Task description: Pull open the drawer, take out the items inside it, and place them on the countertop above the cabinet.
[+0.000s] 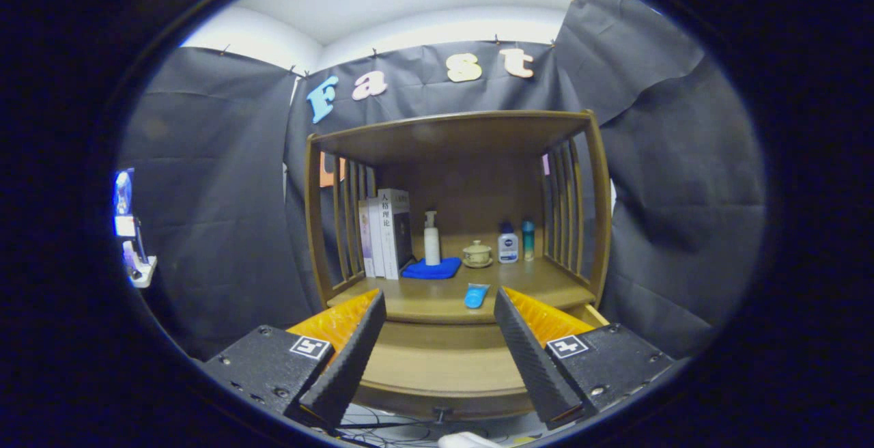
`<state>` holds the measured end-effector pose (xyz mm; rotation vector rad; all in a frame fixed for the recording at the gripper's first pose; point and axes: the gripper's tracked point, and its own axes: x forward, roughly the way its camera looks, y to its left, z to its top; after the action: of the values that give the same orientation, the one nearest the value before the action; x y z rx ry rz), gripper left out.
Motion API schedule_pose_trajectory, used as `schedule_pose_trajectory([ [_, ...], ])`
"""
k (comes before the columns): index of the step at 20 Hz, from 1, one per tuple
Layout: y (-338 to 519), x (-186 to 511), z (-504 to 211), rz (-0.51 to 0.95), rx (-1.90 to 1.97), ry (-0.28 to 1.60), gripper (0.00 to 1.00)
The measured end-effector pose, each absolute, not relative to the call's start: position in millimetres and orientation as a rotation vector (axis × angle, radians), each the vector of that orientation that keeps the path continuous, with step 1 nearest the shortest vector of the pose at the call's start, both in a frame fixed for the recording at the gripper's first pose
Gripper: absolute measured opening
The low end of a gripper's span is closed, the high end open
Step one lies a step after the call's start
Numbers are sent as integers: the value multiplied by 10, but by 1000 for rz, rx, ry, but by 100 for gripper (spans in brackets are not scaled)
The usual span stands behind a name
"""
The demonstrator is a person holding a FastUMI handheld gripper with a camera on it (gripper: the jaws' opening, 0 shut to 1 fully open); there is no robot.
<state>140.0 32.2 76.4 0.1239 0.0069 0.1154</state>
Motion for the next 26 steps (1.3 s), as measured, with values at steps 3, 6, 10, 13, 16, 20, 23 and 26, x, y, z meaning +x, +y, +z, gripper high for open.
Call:
schedule_pose_trajectory([
  [3, 309, 1278, 431, 116, 111, 29, 100],
  [6, 221, 1190, 86, 65, 34, 52, 100],
  [10, 212, 1052, -367, 46, 71, 85, 100],
  [13, 128, 1036, -672, 10, 94, 118, 100],
  [16, 158, 1102, -945, 13, 64, 173, 100],
  [20, 277, 1235, -1065, 25, 55, 195, 100],
  [23, 308, 1335, -1077, 20, 34, 198, 100],
  [26, 366, 1438, -1022, 5, 10, 180, 100],
])
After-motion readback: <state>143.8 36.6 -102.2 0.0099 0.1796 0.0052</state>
